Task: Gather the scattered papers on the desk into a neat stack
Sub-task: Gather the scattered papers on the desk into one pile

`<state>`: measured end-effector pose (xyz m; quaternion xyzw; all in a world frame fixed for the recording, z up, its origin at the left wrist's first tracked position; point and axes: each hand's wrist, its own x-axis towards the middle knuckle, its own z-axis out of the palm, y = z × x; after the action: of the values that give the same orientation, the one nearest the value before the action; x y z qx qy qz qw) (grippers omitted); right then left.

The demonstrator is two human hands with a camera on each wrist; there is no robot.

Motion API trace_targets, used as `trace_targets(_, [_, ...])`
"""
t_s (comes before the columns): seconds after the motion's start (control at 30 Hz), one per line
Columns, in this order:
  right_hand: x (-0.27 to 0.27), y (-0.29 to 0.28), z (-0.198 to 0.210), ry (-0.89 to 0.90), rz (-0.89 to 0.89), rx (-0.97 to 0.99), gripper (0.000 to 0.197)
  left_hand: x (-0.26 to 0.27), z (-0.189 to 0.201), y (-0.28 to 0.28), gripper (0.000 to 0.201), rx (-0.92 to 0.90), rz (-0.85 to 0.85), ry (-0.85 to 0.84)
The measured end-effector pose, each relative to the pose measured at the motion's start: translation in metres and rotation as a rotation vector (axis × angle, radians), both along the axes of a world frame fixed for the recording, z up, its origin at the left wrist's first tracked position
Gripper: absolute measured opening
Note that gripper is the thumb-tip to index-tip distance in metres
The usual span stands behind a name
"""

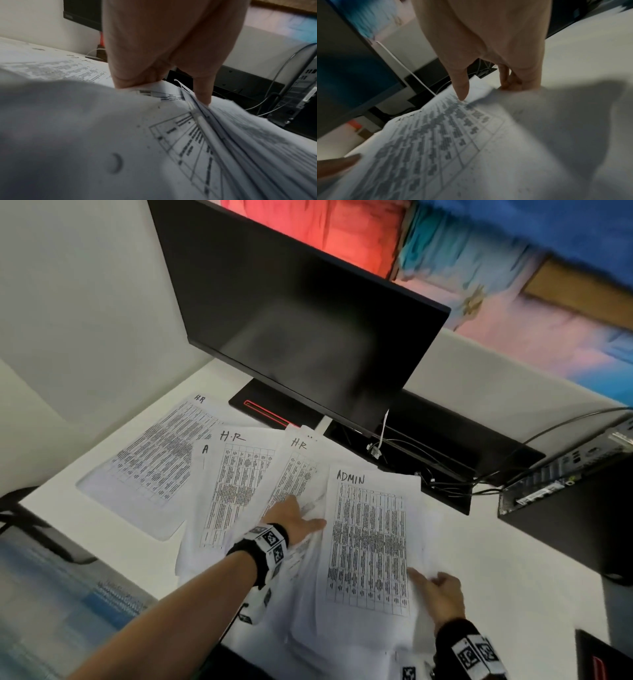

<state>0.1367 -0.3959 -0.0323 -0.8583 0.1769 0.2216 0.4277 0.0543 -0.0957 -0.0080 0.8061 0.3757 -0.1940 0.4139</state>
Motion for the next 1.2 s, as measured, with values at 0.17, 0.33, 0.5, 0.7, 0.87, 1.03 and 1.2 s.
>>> trace_targets(0.17, [-0.001, 0.015, -0.008, 0.169, -0.058, 0.277, 0.092, 0.001, -0.004, -0.018, 0.068, -0.142, -0.076, -0.160])
trace_targets(0.33, [0.001, 0.026, -0.008, 0.106, -0.076, 0.329, 0.076, -0.015, 0.013, 0.018, 0.045, 0.114, 0.071, -0.307])
trace_targets(0.5, [0.008, 0.038, -0.014, 0.105, -0.038, 0.345, 0.063, -0.045, 0.024, 0.090, 0.088, 0.495, 0.635, 0.120])
trace_targets(0.7, [0.012, 0.052, -0.002, 0.115, 0.024, 0.377, 0.043, -0.052, 0.004, 0.092, 0.088, 0.216, 0.642, 0.030])
trace_targets(0.87, [0.010, 0.060, 0.005, 0.086, 0.101, 0.390, 0.044, -0.034, 0.005, 0.079, 0.094, 0.109, 0.488, -0.010])
trace_targets(1.03, [0.007, 0.066, 0.012, 0.075, 0.182, 0.446, 0.050, -0.012, 0.005, 0.058, 0.098, 0.000, 0.224, -0.067])
trace_targets(1.2, [0.012, 0.066, 0.012, 0.130, -0.040, 0.530, 0.080, 0.000, -0.010, 0.038, 0.090, -0.123, 0.074, -0.122])
